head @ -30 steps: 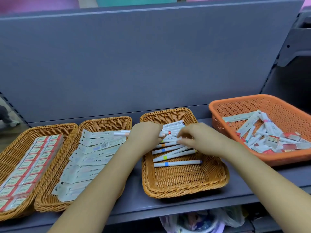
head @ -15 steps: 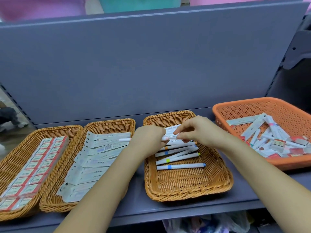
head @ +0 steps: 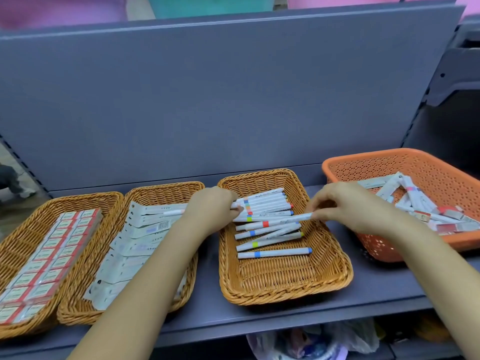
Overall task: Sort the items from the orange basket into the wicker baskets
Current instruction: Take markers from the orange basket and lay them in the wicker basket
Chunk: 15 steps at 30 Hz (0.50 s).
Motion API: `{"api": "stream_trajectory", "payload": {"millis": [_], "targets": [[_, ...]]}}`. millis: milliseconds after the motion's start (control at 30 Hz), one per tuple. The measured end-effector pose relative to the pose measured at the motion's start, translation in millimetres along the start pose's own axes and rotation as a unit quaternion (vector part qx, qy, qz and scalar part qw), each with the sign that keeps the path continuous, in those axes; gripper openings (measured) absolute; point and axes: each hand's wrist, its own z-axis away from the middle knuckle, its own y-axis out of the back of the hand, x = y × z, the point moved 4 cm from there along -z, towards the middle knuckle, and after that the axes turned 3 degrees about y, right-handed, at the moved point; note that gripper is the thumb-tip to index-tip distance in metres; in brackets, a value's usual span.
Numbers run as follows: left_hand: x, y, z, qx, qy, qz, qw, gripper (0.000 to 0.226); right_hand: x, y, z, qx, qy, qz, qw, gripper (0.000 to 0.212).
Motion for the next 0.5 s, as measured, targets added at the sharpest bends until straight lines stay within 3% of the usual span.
{"api": "stream_trajectory", "payload": {"millis": [267,500], "targets": [[11,9,-1,0.029,-0.009,0.001,1.000,0.026,-15,-53,-7,-0.040,0.003,0.109,0.993,0.017],[24,5,0,0.024,-0.026,0.000,0.999,0.024,-20,-72,-12,-0.064,0.031,0.272,0.960,0.021]]}}
